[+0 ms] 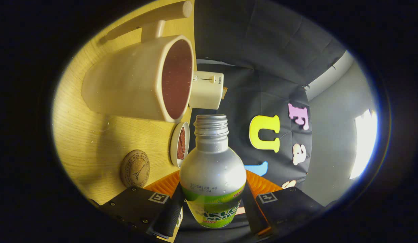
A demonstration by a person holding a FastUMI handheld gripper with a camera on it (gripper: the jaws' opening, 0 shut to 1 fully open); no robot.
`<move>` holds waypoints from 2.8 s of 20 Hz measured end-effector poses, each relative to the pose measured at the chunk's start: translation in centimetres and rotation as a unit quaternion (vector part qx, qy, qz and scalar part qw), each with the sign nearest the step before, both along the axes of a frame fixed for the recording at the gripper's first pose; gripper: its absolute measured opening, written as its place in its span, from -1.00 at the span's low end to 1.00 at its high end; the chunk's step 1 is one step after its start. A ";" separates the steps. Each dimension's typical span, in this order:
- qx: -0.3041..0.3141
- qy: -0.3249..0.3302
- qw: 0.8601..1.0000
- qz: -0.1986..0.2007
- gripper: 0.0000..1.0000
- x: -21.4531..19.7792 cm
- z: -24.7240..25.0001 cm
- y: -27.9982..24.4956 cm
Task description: Take the bottle from table, then pour the juice into the cup, finally place the bottle on the coaster
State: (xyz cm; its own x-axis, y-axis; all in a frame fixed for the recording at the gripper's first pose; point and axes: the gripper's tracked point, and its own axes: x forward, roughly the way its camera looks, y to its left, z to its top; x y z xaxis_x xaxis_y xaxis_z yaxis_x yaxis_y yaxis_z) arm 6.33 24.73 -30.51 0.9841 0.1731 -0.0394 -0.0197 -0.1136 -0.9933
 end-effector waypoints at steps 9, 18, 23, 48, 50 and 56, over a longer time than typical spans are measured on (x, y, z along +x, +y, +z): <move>-0.029 -0.017 0.999 0.011 0.61 -0.1 0.6 0.1; -0.037 -0.026 0.999 0.017 0.61 -0.1 0.8 0.1; -0.044 -0.029 0.998 0.019 0.60 0.0 0.9 0.1; -0.094 -0.053 0.994 0.030 0.60 -0.4 1.6 0.4; -0.100 -0.056 0.993 0.032 0.60 -0.5 1.7 0.5; -0.112 -0.058 0.991 0.034 0.60 -0.6 1.6 0.5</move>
State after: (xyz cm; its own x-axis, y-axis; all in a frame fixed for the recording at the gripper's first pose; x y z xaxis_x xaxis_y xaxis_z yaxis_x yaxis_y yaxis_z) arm 5.77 25.21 -28.93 0.9707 0.2388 0.0286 0.1085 -0.3289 -0.9381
